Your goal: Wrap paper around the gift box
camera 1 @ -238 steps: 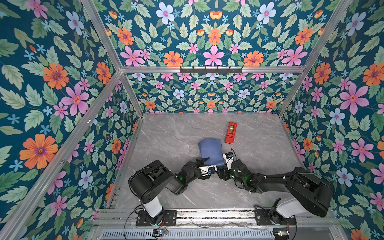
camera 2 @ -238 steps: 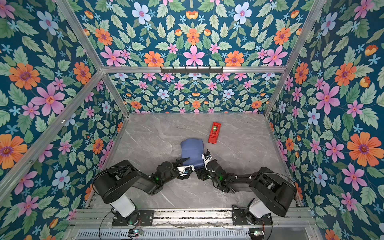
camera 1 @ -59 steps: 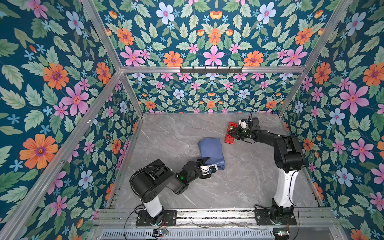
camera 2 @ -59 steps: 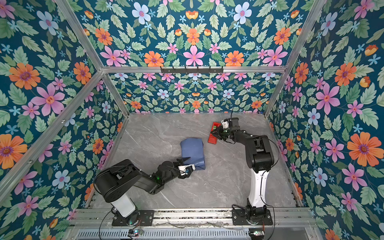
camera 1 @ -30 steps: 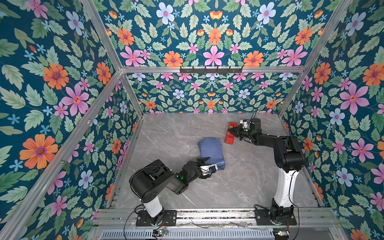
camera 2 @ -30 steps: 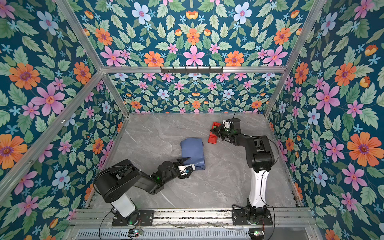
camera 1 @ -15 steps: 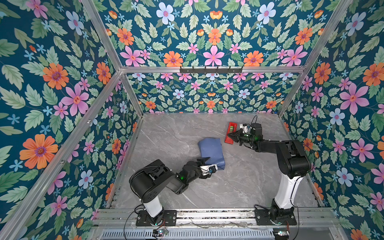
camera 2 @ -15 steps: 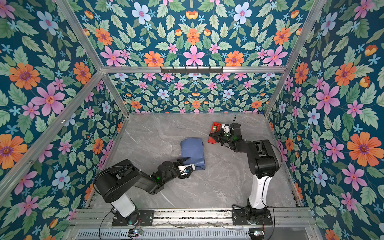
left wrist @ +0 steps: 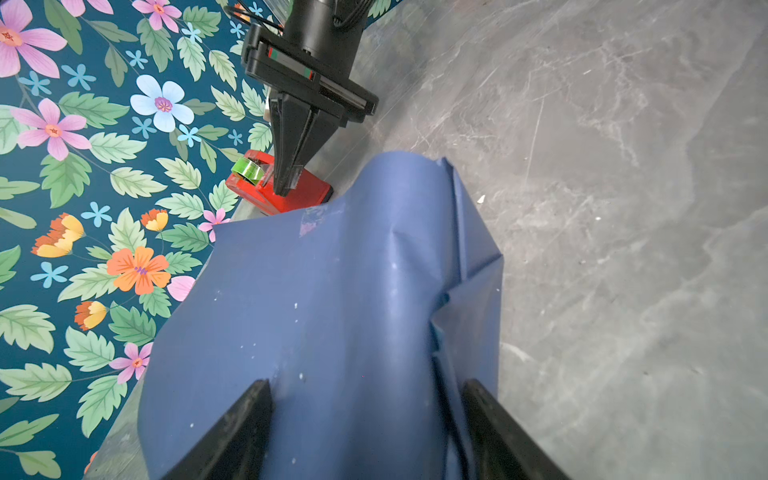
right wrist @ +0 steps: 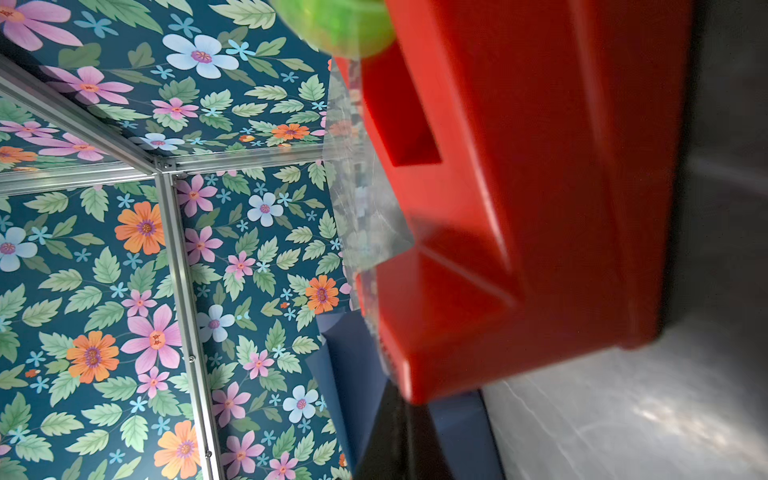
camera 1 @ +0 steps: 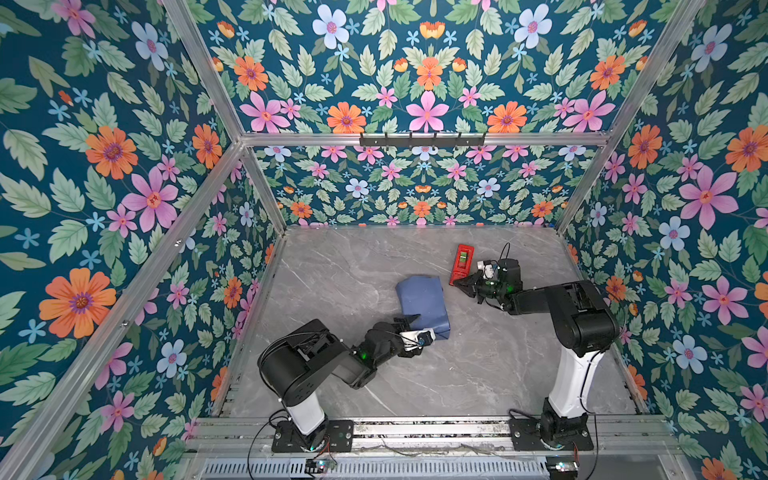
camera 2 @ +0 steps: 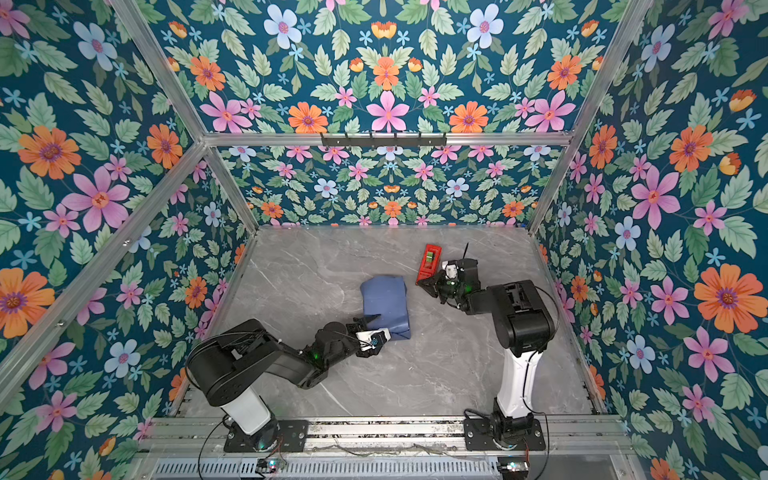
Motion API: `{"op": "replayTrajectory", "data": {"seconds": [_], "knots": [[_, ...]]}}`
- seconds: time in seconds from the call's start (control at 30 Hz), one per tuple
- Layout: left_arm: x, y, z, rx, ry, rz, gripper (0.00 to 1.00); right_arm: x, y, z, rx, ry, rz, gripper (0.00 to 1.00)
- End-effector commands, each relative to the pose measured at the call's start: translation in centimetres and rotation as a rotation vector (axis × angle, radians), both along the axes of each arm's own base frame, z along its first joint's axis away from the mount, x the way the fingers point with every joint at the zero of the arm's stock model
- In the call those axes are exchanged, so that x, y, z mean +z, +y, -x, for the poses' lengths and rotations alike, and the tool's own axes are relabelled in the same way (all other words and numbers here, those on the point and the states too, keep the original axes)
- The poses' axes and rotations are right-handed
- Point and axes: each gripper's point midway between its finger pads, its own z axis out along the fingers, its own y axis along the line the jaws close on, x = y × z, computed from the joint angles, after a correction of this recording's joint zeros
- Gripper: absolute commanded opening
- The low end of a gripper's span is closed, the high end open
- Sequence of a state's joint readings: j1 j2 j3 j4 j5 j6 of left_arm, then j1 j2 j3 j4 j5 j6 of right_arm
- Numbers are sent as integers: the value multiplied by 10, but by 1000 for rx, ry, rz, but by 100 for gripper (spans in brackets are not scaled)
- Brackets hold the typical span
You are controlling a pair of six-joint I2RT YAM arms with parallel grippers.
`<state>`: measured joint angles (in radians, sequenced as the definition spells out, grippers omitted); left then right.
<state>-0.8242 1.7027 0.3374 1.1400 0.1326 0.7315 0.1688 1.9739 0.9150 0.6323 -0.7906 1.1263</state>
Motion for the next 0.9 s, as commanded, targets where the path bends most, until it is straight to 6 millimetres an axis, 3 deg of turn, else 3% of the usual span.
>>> {"op": "replayTrajectory", "data": {"seconds": [0.0,0.33,0.63,0.73,0.87], "knots": [[-18,6,4,8,66,-48,73,-13,-5,4,4,24,43,0],[-19,5,4,8,66,-50,73,-36,-16,4,-6,74,158,0],[-19,6,4,10,67,-49,73,-44,-28,5,8,99,247,0],[-19,6,4,10,67,-48,73,-38,-28,5,29,81,251,0],[-19,5,4,8,67,-48,73,-10,-31,22,66,-3,292,0]]}}
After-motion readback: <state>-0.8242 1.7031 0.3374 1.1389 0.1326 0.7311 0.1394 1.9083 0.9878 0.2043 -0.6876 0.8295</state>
